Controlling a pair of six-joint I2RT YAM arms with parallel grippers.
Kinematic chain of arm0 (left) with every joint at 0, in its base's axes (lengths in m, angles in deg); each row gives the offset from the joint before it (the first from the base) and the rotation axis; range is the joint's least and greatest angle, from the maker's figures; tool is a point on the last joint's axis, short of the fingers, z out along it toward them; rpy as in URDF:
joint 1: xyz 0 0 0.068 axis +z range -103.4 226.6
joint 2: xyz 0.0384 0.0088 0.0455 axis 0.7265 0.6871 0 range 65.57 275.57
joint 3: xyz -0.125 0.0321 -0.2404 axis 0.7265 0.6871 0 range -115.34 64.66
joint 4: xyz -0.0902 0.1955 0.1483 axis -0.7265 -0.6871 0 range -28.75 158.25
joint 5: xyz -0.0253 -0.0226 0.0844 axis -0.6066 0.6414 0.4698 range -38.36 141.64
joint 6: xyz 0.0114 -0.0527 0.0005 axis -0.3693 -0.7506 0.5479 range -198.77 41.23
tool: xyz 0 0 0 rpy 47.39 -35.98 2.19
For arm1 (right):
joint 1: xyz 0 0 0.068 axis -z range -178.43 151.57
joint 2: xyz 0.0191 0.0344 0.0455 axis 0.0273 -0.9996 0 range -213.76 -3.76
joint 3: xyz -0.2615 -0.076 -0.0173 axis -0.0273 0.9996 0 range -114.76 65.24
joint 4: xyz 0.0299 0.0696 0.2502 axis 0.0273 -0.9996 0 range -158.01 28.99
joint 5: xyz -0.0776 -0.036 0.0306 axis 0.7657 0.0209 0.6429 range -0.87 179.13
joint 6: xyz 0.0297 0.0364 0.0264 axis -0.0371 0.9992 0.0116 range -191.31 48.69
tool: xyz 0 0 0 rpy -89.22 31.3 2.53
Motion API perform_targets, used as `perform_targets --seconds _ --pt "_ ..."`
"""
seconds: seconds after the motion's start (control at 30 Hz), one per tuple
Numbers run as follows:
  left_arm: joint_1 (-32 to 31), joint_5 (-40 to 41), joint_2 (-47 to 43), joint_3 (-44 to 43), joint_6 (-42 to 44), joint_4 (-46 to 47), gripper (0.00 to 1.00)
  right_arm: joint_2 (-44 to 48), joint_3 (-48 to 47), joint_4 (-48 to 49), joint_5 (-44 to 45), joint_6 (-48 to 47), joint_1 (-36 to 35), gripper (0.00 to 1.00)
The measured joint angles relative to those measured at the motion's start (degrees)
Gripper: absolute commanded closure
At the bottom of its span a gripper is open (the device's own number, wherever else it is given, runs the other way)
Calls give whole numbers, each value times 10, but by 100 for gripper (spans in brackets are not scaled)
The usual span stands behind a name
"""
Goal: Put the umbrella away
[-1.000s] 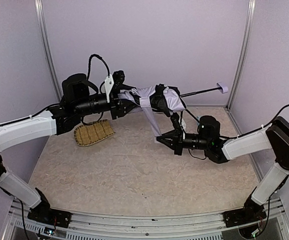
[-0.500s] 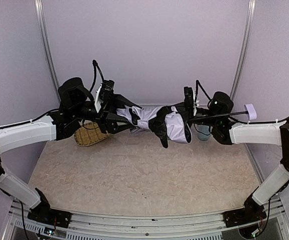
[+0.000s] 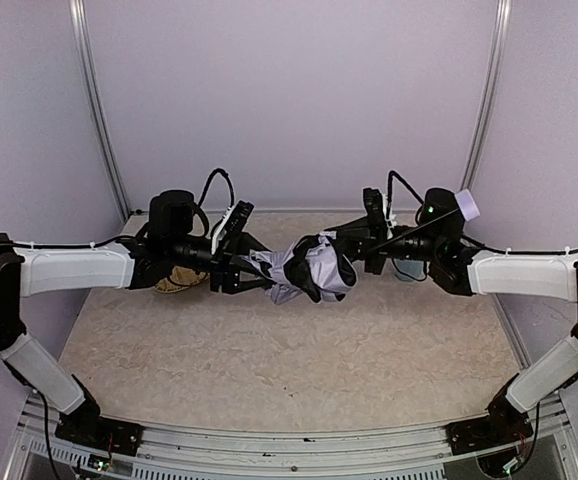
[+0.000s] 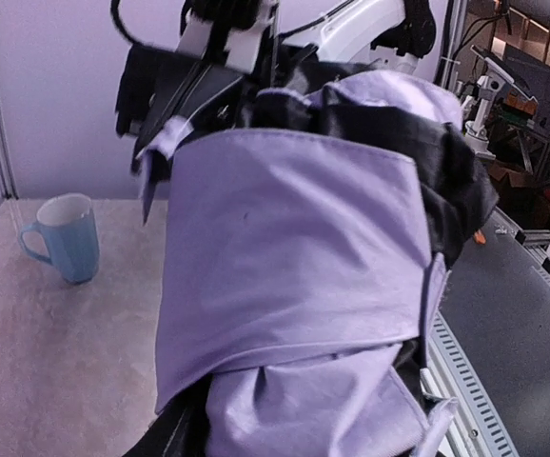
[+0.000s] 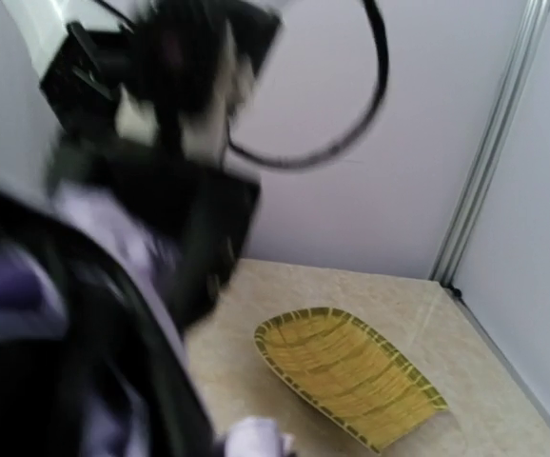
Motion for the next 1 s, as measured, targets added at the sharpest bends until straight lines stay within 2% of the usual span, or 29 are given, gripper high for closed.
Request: perform_targets --seconds 0.33,0.57,0.67,0.8,0.9,1.0 --pt "6 -30 78 17 78 -51 100 26 2 -83 91 -130 -134 100" --pt "14 -21 38 91 141 -8 100 24 5 -129 135 -181 -168 100" --pt "16 -14 14 98 202 -17 100 31 5 -148 144 -201 -173 100" --pt "12 -11 -17 87 312 -95 100 48 5 -182 168 -236 -190 100" --pt "-12 18 -34 45 396 -202 100 61 9 -198 199 -263 -209 100" --pt "-38 56 -34 17 442 -266 100 76 26 -188 221 -277 -216 100"
